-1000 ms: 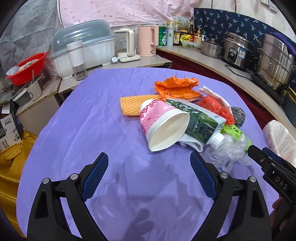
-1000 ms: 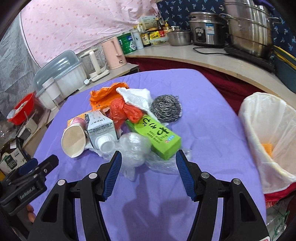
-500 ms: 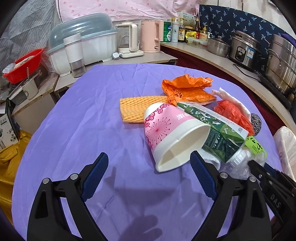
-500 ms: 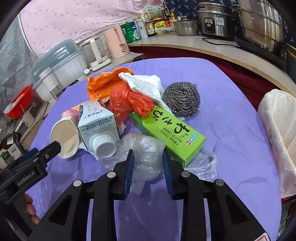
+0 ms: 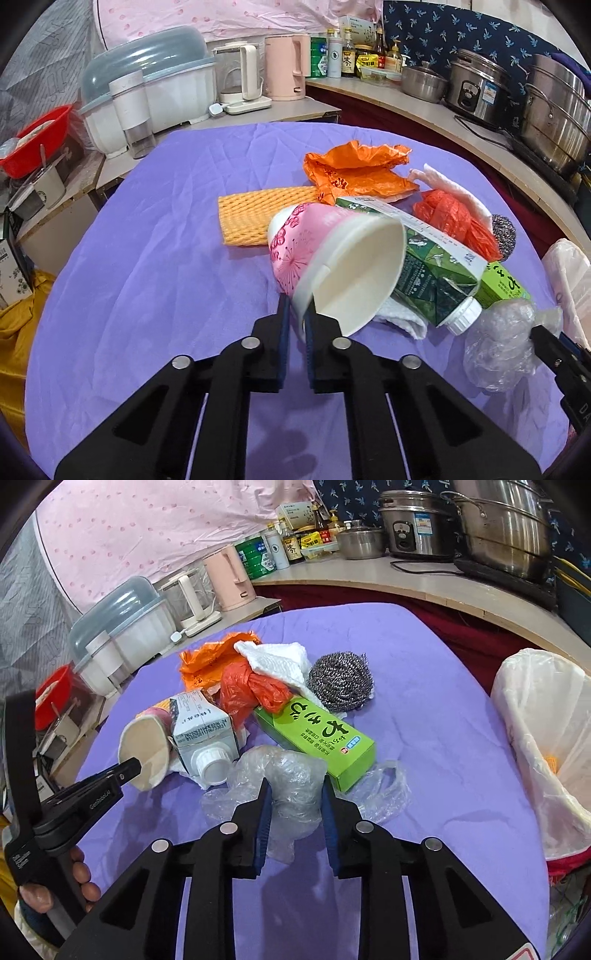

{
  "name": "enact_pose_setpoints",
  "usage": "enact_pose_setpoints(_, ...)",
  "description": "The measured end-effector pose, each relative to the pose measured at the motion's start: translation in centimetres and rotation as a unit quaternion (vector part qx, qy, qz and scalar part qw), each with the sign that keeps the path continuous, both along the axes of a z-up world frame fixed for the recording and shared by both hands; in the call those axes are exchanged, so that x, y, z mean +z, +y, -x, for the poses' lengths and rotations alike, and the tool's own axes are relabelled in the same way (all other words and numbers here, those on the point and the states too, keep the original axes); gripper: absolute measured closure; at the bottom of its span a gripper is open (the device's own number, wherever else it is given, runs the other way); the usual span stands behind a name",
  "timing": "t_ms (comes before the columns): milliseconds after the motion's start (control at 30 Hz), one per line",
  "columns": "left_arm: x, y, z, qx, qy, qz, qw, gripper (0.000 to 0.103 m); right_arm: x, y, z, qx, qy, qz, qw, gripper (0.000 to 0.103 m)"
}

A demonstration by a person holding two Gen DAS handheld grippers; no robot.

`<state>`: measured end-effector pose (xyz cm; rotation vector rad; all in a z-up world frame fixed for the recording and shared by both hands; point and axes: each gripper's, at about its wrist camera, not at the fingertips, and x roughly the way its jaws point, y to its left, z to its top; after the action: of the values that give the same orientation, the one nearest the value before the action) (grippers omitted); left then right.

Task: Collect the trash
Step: 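Lift the paper cup and plastic bag and carry both over the bin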

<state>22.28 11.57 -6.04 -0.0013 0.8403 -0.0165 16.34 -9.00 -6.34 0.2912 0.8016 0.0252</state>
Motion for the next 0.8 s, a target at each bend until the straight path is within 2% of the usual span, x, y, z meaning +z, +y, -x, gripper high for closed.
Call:
enact_pose_setpoints(167, 1.9, -0.5, 2.0, -0.001, -0.018, 0.000, 0.9998, 0.100, 1.5, -0.8, 1.8, -0.007, -0.019, -0.006, 1.000, 0.079)
enact_pose_setpoints(433, 5.5, -2.2, 5.8, -0.017, -0.051, 0.006, 0.9985, 0.100, 4.5, -2.6, 5.1, -0.018, -0.056, -0.013, 0.998, 0.079)
enact_pose_setpoints(633, 8.6, -5.5, 8.8, -0.056, -0.082, 0.010, 0.9950, 0.100, 6.6, -4.8, 7.7, -0.038, -0.087, -0.017, 0.995, 0.079)
enact_pose_setpoints(800, 10.1, -9.3, 10.2, -0.095, -0.099, 0.007, 0.9905, 0.100, 8.4, -8.1, 9.8, -0.070, -0.110, -0.010, 0.991, 0.079)
